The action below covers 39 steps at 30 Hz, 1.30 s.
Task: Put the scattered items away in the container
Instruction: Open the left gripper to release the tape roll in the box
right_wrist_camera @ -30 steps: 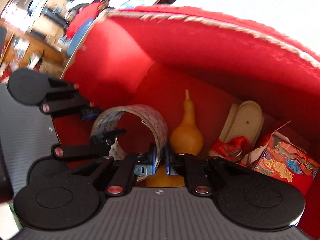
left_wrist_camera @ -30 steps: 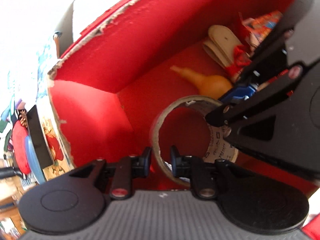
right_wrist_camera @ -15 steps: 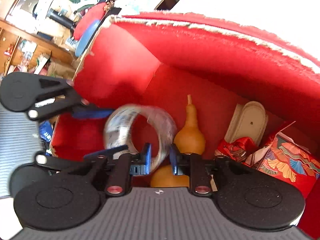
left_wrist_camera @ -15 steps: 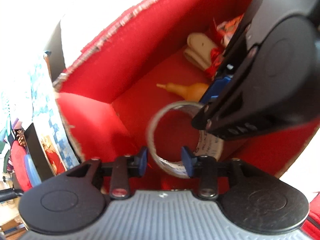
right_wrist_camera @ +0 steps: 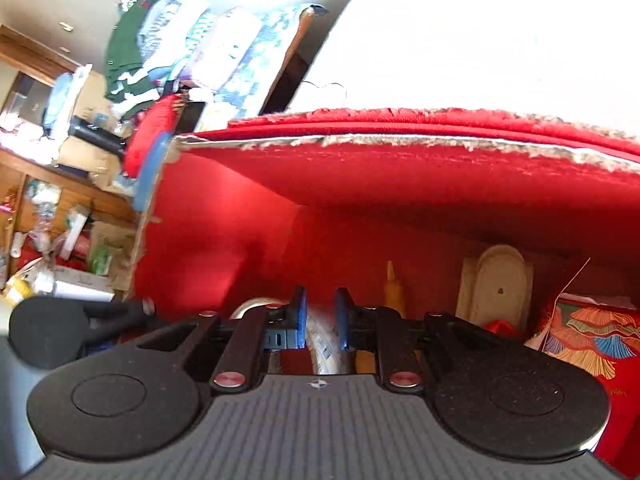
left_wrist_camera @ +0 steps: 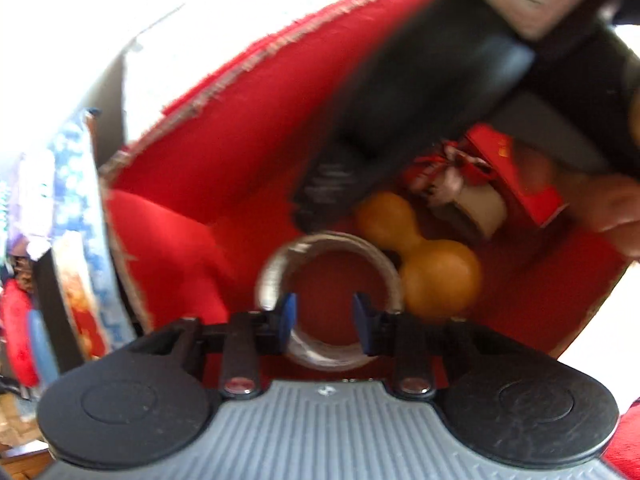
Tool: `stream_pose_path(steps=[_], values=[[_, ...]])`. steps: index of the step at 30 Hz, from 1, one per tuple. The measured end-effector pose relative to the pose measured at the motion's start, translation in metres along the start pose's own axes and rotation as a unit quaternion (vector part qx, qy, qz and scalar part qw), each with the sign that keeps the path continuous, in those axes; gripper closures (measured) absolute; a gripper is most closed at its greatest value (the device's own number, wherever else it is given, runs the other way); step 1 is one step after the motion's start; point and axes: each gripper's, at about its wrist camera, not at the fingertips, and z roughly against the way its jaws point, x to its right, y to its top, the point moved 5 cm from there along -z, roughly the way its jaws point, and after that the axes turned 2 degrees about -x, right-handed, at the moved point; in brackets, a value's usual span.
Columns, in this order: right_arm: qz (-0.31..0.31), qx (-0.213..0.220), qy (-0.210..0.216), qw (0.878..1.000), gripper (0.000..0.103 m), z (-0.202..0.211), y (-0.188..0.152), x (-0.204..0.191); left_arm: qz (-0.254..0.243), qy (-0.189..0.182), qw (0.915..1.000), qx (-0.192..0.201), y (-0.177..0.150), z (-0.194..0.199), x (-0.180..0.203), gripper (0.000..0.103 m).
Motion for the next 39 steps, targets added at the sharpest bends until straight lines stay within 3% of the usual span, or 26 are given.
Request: stream_pose_path(steps=[6,11,14,28,32,39], values=[[-0.023,-0.043,0.025,0.998,0.087,-0.012,-0.01,-0.001,0.005,-0.016,0.9999,-0.001,-0.003,-0.008,0.007,0.076],[-0.009,-0.061,0.012,0.998,0.087,-0.022,-0.008,-0.007,0.031,-0.025,0.9991,-0.015,-0.006,-0.017,0.001,0.076],[0.002,-0.065,0.018,0.998,0.087,-0.027,-0.007,-0.012,0.041,-0.016,0.9988,-0.021,-0.008,-0.025,-0.001,0.078],[0.032,-0.086,-0.002,0.996,0.085,-0.019,-0.014,-0.007,0.067,0.0,0.9977,-0.014,0.002,-0.016,0.0,0.072],[0.021,-0.076,0.007,0.997,0.079,-0.008,-0.016,-0.002,0.063,0.012,0.9978,-0.012,0.004,-0.014,0.003,0.072],[0.011,-0.031,-0.01,0.999,0.081,0.01,-0.026,0.007,0.065,0.019,0.9977,-0.005,0.003,-0.006,0.007,0.069]])
